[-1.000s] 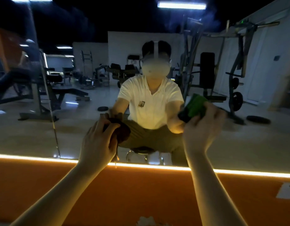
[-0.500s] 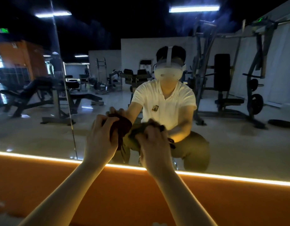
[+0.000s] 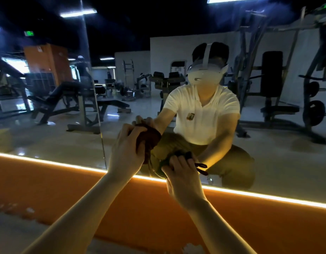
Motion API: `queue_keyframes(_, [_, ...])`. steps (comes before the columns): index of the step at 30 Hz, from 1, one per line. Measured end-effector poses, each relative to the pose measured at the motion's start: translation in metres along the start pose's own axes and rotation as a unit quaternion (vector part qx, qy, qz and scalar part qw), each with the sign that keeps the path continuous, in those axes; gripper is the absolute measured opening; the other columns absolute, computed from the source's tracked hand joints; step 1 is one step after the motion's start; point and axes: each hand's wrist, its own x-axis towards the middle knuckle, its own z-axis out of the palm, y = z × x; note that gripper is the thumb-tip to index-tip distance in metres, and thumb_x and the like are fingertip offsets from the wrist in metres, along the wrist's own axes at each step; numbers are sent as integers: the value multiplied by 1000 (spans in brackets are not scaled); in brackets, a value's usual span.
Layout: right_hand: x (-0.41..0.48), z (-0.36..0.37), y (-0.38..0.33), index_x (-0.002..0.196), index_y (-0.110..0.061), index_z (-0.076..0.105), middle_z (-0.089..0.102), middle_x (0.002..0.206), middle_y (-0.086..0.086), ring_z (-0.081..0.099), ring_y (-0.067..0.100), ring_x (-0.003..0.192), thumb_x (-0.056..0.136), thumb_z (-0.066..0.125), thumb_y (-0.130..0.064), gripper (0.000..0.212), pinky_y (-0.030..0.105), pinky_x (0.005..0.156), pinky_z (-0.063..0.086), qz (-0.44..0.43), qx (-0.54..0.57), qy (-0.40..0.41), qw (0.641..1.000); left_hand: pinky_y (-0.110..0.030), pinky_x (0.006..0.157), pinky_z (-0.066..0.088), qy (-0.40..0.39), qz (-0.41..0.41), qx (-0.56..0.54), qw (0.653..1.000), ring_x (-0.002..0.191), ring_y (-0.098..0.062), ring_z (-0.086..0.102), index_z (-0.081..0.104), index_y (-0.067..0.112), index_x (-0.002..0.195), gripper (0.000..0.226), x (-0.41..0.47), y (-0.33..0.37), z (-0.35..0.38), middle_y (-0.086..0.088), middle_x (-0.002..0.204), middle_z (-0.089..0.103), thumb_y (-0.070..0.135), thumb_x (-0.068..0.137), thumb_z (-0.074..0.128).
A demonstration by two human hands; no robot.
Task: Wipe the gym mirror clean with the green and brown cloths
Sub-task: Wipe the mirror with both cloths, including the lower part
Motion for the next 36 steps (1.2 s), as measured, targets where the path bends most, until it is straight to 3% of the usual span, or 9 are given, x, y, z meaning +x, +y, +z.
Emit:
queue_keyframes(9, [84, -60, 54, 134, -16, 57, 54, 128, 20, 52, 33, 117, 96, 63, -18, 38, 44, 100, 43, 234, 24, 214, 948, -29, 82, 51, -44, -15, 2, 999, 97, -10, 53, 61, 15, 125, 36, -18, -16, -2, -6, 117, 55, 9, 92, 72])
queue_keyframes(14, [16, 0, -7, 114, -21, 69, 58, 110, 10, 58, 27, 102, 84, 82, -21, 33, 42, 88, 52, 24, 16, 12, 1000, -27, 84, 53, -1, -70, -56, 996, 102, -13, 57, 60, 17, 123, 29, -18, -26, -4, -3, 122, 53, 7, 96, 65])
queue_keyframes(17, [-13, 6, -10, 104, -27, 76, 64, 107, 4, 62, 23, 99, 68, 93, -27, 40, 41, 88, 54, -75, -3, -92, 993, -33, 85, 53, 30, -124, -91, 988, 113, -24, 57, 58, 20, 125, 35, -13, -29, -5, -4, 125, 51, 6, 94, 65])
queue_keyframes(22, [28, -52, 45, 114, -15, 69, 57, 113, 14, 54, 26, 103, 87, 73, -14, 28, 41, 88, 54, 82, -17, 86, 993, -41, 79, 61, 42, -113, -94, 988, 104, -19, 57, 57, 15, 124, 36, -10, -26, 2, 0, 122, 48, 3, 92, 67])
queue_keyframes(26, [61, -81, 81, 135, -12, 56, 50, 126, 18, 54, 30, 112, 97, 56, -13, 39, 52, 93, 52, 296, 41, 264, 917, -37, 78, 60, 40, -128, -106, 985, 104, -11, 50, 57, 11, 126, 37, -11, -21, 2, 8, 122, 39, 0, 91, 66])
queue_keyframes(28, [66, -59, 67, 143, -11, 54, 47, 129, 18, 50, 29, 116, 99, 54, -15, 43, 49, 97, 49, 327, 75, 288, 897, -37, 78, 61, 30, -128, -107, 986, 104, -11, 51, 56, 14, 127, 38, -10, -22, 0, 10, 121, 37, 2, 92, 67])
queue_keyframes(30, [61, -27, 34, 142, -10, 57, 47, 129, 17, 48, 30, 116, 98, 56, -16, 44, 37, 97, 43, 267, 71, 260, 925, -38, 78, 62, 12, -119, -103, 988, 105, -15, 54, 56, 16, 127, 39, -9, -26, -2, 9, 121, 39, 3, 92, 68])
queue_keyframes(33, [40, 15, -20, 129, -15, 66, 49, 121, 11, 53, 28, 108, 93, 62, -14, 36, 42, 89, 53, 104, 67, 132, 984, -37, 79, 61, 9, -96, -97, 991, 104, -14, 54, 57, 17, 125, 36, -9, -31, -8, 7, 120, 42, 4, 93, 67])
queue_keyframes(36, [25, 29, -40, 118, -23, 72, 56, 107, 4, 57, 21, 96, 83, 71, -8, 38, 35, 86, 51, 0, 48, 31, 998, -43, 80, 60, 13, -72, -85, 994, 103, -16, 54, 57, 19, 122, 35, -12, -37, -8, 8, 117, 42, 4, 92, 66])
